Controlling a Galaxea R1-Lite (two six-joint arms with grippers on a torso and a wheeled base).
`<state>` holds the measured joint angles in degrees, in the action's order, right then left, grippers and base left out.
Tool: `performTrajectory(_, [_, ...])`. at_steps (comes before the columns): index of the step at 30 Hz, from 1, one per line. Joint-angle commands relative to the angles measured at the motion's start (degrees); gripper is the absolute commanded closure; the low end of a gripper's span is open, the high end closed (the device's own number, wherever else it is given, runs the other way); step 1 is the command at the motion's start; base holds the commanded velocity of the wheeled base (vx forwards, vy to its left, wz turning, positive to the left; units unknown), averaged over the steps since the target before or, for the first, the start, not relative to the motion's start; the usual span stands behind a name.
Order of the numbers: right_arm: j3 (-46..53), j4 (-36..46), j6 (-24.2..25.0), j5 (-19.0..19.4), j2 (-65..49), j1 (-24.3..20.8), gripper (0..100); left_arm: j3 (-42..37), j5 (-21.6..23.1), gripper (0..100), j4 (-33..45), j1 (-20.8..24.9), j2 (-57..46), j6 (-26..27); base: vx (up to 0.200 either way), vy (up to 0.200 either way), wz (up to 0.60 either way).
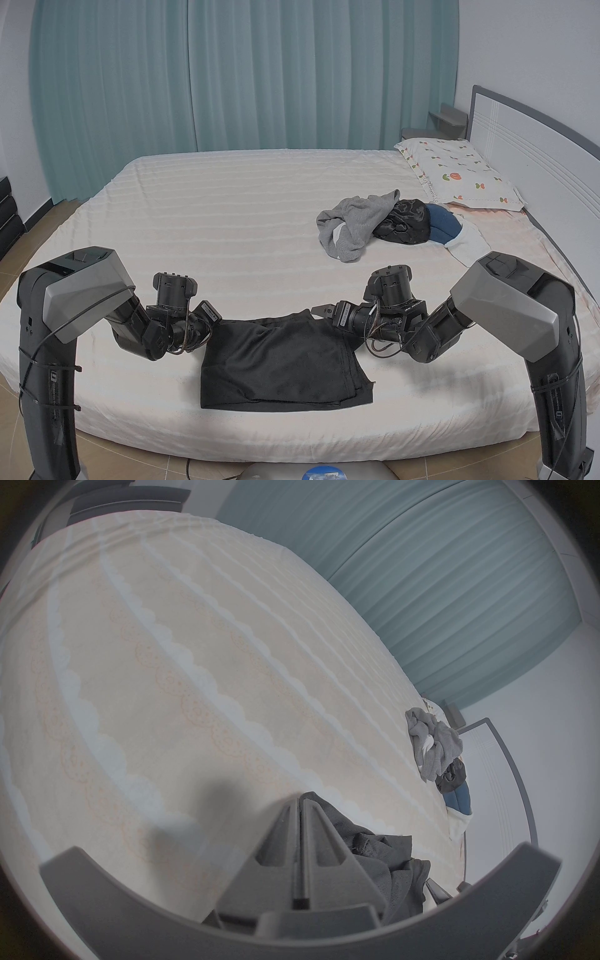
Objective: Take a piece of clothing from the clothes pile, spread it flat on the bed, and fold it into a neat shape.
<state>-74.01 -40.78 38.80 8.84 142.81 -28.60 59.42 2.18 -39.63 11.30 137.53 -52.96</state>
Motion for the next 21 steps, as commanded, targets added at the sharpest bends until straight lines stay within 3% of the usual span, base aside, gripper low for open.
performTrajectory(1, [-1.84,0.17,-0.04,-0.05,2.56,-0.23,0,0.09,0.02,100,-0.01,-0.05,-0.16,-0.13,0.0,0.0,0.0])
performTrajectory(12, [-4.83,1.58,-0.22,-0.14,4.67,-0.14,0,0.09,0.02,100,-0.01,-0.05,-0.16,-0.13,0.0,0.0,0.0])
performTrajectory(13, [-5.0,1.58,-0.31,-0.49,4.67,-0.14,100,0.09,0.02,100,-0.01,-0.05,-0.16,-0.13,0.0,0.0,0.0])
performTrajectory(21, [-4.92,1.58,-0.48,-2.6,4.14,0.21,100,0.09,0.02,100,-0.01,-0.05,-0.07,-0.04,0.0,0.0,0.0])
